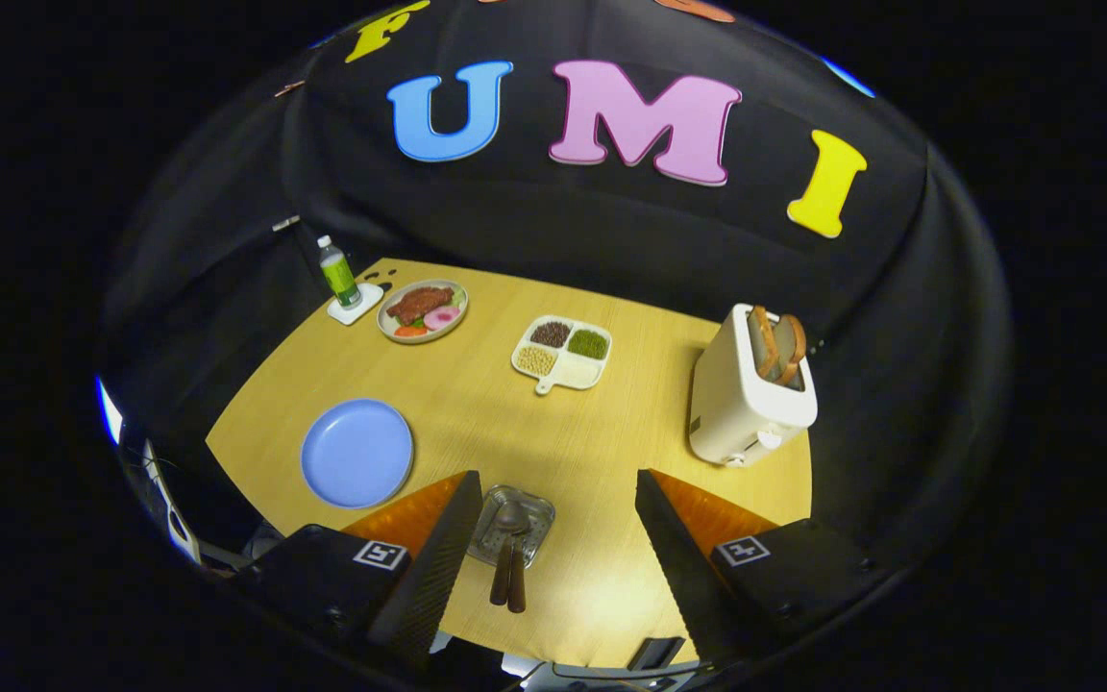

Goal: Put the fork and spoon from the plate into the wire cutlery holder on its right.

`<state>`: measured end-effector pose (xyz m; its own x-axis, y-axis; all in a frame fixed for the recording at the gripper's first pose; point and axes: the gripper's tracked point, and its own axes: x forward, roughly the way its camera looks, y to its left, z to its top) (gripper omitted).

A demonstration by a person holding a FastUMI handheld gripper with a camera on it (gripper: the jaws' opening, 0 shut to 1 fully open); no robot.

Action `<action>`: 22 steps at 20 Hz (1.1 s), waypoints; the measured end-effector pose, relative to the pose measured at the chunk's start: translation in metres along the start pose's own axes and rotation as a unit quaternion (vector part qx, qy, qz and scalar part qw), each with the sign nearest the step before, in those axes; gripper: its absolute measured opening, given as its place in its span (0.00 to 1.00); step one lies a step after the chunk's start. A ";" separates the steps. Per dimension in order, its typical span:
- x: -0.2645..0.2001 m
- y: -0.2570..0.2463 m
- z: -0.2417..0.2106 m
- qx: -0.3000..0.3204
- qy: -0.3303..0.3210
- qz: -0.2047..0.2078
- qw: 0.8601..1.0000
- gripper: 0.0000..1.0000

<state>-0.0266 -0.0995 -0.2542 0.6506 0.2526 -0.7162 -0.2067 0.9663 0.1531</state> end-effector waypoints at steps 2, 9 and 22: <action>-0.014 0.003 0.014 -0.004 -0.047 0.005 0.999 0.98; -0.056 0.021 0.038 -0.033 -0.168 0.020 0.985 0.98; -0.091 0.040 0.051 -0.039 -0.241 0.040 0.969 0.97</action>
<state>-0.0562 -0.0808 -0.1482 0.8918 0.3384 -0.3003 -0.3132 0.9407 0.1302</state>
